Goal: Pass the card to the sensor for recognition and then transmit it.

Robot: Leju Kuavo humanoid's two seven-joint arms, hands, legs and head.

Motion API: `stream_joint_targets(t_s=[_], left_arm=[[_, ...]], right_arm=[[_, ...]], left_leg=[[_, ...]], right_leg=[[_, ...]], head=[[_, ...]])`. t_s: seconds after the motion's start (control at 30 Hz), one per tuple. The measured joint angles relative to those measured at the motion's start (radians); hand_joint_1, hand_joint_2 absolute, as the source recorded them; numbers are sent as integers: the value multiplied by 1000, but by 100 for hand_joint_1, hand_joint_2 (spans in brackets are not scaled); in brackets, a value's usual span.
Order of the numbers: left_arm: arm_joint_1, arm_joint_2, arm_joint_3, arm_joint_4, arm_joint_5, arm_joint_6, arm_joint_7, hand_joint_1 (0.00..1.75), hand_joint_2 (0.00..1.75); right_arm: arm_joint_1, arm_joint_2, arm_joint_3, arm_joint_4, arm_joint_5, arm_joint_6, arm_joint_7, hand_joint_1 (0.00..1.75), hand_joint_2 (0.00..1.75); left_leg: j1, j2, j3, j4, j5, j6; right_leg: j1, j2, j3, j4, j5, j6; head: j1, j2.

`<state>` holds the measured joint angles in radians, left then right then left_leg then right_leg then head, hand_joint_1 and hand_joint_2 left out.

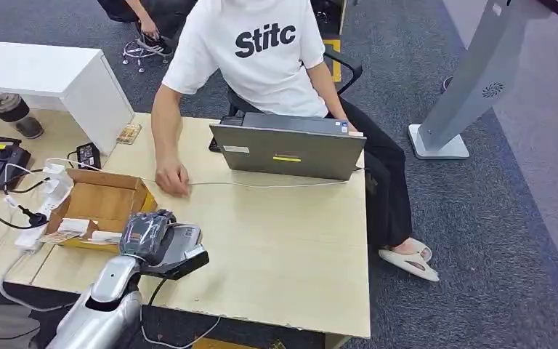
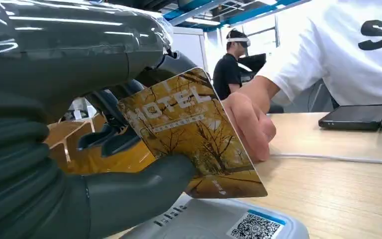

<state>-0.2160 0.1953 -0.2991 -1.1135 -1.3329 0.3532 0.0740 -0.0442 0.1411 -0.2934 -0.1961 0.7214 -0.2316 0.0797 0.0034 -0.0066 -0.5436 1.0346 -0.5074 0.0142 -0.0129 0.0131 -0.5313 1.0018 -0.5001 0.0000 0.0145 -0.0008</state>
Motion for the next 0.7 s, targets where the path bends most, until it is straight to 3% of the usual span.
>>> stream_joint_targets(t_s=[0.7], left_arm=[[-2, 32, 0, 0, -24, 29, 21, 175, 175]], right_arm=[[0, 0, -9, 0, 3, -2, -3, 0, 175]], left_leg=[[0, 0, 0, 0, 0, 0]], right_leg=[[0, 0, 0, 0, 0, 0]], head=[[0, 0]])
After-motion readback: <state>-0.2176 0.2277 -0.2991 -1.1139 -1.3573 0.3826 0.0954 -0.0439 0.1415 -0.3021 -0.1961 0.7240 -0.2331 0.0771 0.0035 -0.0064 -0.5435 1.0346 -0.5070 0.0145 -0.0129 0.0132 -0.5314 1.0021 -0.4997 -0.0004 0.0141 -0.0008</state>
